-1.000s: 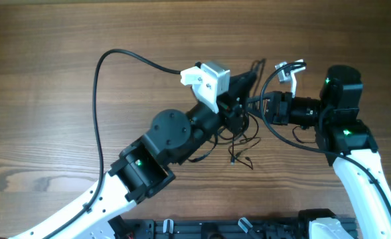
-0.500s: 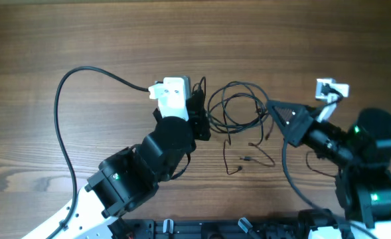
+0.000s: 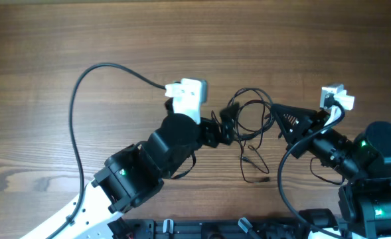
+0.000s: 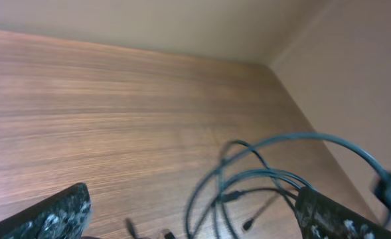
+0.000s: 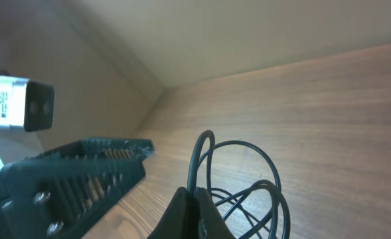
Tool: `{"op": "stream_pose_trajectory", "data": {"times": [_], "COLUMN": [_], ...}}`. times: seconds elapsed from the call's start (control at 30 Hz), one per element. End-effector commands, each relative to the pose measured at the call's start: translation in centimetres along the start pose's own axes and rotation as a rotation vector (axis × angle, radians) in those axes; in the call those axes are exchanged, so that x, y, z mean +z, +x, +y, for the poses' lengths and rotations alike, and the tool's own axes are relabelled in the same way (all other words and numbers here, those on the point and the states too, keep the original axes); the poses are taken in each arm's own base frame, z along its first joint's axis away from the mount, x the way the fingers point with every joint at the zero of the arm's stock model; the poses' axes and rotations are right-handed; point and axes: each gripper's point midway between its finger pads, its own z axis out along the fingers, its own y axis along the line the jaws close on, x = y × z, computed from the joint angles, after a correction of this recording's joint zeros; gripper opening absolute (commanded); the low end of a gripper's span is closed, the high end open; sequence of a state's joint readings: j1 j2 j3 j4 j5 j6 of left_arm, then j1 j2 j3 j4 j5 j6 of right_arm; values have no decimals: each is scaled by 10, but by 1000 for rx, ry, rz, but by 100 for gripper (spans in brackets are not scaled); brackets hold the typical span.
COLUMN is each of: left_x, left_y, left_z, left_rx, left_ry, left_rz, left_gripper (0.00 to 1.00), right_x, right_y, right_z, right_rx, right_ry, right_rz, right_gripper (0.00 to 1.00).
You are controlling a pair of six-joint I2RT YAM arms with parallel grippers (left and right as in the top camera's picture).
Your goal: Untangle cables
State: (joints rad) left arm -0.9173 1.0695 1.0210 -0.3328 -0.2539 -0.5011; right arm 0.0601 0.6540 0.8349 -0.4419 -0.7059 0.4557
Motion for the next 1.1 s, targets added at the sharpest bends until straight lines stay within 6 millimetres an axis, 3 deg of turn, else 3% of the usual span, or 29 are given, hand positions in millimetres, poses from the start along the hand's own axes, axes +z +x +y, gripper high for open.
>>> {"op": "stream_pose_trajectory", "data": {"times": [0.0, 0.17, 0.27, 0.43, 0.67, 0.73, 0.77, 0.87, 0.9, 1.03, 1.07], "left_x": [-10, -31, -34, -31, -23, -25, -25, -25, -25, -23, -23], "left_y": [24, 26, 33, 38, 60, 66, 66, 63, 61, 57, 57], "left_z": [-47, -45, -32, -29, -40, -46, -50, -54, -54, -55, -55], "left_rx": [142, 169, 207, 213, 198, 207, 214, 227, 230, 238, 239], "left_ry": [335, 614, 624, 620, 673, 693, 703, 717, 719, 713, 715], "left_rz": [159, 279, 312, 330, 422, 436, 433, 411, 405, 383, 380], "left_gripper": [100, 93, 92, 94, 90, 82, 73, 30, 23, 4, 4], "right_x": [-6, -12, -16, -28, -30, -30, -30, -28, -28, -19, -16], "right_y": [0, 5, 5, 9, 4, 4, 4, 3, 2, -2, -3], "right_z": [28, 54, 68, 93, 98, 98, 97, 96, 95, 77, 69], "right_rx": [-187, -347, -383, -449, -418, -418, -417, -415, -413, -348, -313], "right_ry": [-133, -285, -365, -517, -531, -531, -528, -517, -510, -399, -356], "right_rz": [11, 21, 20, 30, 26, 25, 24, 20, 17, 6, 3], "right_gripper": [4, 4, 4, 4, 4, 4, 4, 4, 4, 4, 4]}}
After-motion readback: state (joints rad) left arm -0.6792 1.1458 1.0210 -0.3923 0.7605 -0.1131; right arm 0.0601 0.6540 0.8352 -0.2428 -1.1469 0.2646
